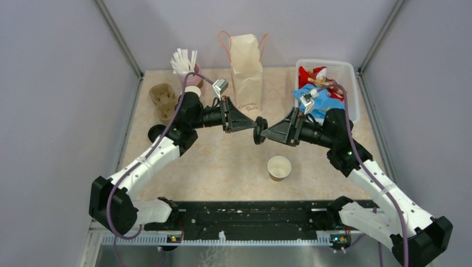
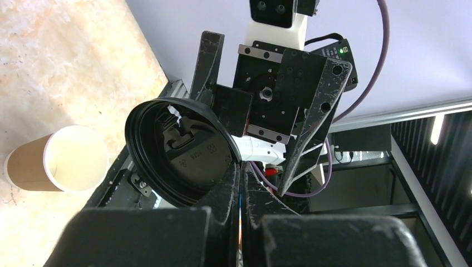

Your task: Pack the takeout coffee

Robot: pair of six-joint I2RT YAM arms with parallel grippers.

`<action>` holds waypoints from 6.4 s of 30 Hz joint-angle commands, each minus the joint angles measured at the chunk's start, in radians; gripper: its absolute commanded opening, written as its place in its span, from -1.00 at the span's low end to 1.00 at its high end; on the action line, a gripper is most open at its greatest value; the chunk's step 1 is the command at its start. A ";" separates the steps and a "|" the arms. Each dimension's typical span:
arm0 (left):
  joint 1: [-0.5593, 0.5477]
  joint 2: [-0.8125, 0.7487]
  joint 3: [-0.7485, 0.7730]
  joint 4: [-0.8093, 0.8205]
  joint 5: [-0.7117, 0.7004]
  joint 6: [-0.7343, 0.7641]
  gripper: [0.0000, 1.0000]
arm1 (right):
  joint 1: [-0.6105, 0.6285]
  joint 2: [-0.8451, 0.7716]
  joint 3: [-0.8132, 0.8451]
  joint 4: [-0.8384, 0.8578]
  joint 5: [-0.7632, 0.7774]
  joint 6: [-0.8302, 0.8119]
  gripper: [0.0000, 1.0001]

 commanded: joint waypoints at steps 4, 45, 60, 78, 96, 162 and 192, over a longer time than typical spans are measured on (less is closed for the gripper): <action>-0.006 0.023 0.025 0.065 0.031 -0.021 -1.00 | 0.009 -0.026 -0.008 -0.026 0.084 -0.017 0.97; -0.025 0.051 0.024 0.087 0.050 -0.040 -1.00 | 0.009 0.051 0.028 -0.018 0.099 -0.026 0.78; -0.026 0.034 0.023 0.002 0.043 0.016 -0.73 | 0.008 0.037 0.041 -0.082 0.124 -0.045 0.65; 0.043 -0.058 0.048 -0.605 -0.213 0.501 0.59 | 0.082 0.236 0.462 -1.135 0.475 -0.535 0.59; 0.063 -0.105 -0.029 -0.696 -0.458 0.696 0.63 | 0.281 0.568 0.485 -1.119 0.734 -0.535 0.67; -0.277 0.500 0.133 -0.470 -0.214 0.483 0.04 | -0.382 0.246 -0.191 -0.480 -0.130 -0.544 -0.07; -0.276 0.543 0.142 -0.479 -0.225 0.492 -0.12 | -0.565 0.192 -0.244 -0.526 -0.209 -0.566 -0.43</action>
